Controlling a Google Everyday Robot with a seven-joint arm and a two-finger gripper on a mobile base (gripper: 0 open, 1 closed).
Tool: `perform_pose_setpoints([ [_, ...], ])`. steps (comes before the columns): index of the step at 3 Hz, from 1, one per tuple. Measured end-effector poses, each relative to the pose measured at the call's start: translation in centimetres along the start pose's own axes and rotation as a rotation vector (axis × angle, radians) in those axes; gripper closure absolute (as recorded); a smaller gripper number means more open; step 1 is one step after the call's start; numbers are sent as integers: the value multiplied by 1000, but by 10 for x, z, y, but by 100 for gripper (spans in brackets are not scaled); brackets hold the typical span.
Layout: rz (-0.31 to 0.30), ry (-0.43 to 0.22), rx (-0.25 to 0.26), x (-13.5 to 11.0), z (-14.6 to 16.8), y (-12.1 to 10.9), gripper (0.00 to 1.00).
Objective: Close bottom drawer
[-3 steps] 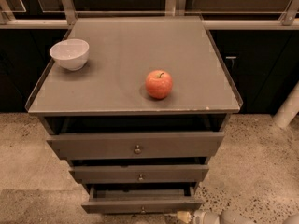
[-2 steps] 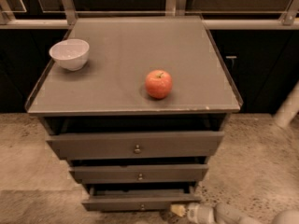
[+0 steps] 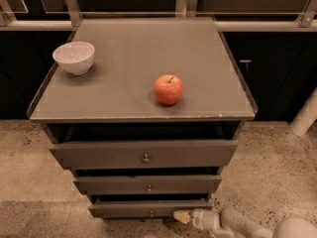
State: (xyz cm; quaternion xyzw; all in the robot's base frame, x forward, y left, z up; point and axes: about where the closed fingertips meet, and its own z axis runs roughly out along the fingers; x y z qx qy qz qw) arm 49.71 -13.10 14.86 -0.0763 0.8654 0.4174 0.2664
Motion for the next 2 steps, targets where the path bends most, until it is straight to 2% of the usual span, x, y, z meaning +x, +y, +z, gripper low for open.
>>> perform_pose_setpoints([
  [1, -21, -1, -18, -4, 6, 4, 100],
  [2, -81, 2, -76, -20, 26, 17, 100],
])
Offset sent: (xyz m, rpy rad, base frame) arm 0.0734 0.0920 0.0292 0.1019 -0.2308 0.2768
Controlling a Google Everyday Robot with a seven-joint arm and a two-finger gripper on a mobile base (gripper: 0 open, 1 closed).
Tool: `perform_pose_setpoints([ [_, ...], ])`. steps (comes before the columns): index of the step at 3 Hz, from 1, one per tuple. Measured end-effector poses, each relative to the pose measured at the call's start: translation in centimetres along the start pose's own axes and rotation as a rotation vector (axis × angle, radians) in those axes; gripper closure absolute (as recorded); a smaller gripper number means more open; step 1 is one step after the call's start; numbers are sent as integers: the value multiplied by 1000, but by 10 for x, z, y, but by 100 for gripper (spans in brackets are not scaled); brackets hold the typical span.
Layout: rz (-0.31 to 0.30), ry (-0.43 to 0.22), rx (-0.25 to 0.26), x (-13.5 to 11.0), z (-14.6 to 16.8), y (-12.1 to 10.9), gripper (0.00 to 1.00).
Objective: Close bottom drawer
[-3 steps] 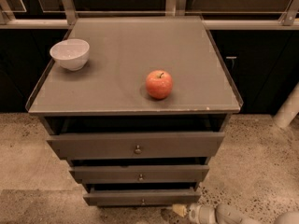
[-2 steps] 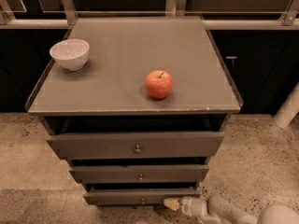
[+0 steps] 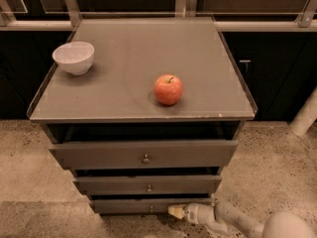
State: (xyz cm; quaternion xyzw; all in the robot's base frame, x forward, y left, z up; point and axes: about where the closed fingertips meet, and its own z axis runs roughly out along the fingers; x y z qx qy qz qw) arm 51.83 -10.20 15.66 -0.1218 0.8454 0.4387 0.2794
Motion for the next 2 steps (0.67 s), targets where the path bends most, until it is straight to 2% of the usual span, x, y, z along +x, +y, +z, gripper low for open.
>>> perform_pose_setpoints([
  [2, -56, 10, -44, -6, 12, 11, 100],
])
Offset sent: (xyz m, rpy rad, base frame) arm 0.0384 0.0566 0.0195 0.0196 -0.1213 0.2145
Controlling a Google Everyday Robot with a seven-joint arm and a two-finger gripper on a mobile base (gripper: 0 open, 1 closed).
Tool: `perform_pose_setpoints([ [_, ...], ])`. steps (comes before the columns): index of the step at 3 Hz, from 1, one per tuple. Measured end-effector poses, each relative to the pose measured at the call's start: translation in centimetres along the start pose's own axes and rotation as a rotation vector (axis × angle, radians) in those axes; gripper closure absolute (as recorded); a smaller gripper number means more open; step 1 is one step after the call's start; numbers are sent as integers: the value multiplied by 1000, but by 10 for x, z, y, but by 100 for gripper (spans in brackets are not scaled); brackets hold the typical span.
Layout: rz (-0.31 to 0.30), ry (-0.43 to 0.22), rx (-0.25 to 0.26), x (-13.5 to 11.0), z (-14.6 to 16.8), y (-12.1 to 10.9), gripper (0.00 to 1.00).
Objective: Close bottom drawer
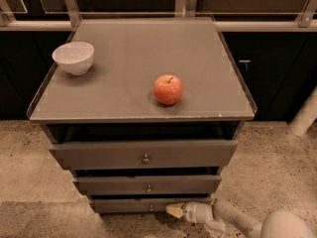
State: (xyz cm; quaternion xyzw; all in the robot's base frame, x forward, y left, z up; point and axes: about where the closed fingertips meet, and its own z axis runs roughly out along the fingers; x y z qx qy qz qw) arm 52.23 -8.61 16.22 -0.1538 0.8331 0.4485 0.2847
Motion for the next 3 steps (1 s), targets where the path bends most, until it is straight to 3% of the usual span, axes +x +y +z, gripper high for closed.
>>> perform_pose_setpoints([
  [1, 68, 5, 3, 14, -17, -12, 100],
  [2, 168, -42, 83, 31, -61, -24, 100],
  [3, 252, -103, 216, 59, -112, -30, 100],
])
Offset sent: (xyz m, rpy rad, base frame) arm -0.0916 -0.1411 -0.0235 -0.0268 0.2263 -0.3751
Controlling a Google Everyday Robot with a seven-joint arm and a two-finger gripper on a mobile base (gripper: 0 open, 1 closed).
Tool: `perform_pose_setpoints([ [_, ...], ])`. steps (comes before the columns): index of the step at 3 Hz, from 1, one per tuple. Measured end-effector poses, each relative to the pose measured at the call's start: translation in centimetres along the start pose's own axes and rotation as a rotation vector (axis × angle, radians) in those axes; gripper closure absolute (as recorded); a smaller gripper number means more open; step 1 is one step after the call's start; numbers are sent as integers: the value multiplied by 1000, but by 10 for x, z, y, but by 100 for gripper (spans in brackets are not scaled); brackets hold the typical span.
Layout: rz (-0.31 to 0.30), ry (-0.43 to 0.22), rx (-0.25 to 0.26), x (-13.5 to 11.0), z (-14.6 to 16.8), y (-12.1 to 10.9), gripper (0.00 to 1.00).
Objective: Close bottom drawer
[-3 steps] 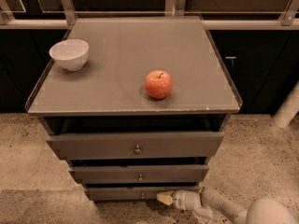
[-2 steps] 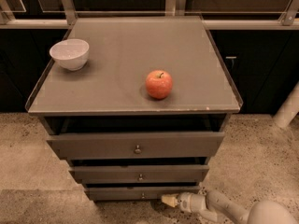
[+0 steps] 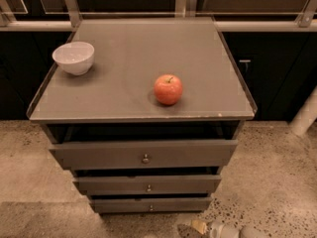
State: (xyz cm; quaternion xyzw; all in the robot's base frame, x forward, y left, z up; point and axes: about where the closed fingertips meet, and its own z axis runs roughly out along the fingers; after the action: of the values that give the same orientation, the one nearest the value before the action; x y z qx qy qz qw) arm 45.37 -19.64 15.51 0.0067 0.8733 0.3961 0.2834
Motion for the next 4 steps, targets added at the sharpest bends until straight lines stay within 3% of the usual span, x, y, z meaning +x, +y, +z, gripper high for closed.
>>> perform_pose_setpoints([
  [1, 46, -45, 131, 14, -44, -15, 84],
  [2, 58, -45, 168, 23, -49, -20, 61],
  [4, 58, -45, 166, 22, -48, -20, 13],
])
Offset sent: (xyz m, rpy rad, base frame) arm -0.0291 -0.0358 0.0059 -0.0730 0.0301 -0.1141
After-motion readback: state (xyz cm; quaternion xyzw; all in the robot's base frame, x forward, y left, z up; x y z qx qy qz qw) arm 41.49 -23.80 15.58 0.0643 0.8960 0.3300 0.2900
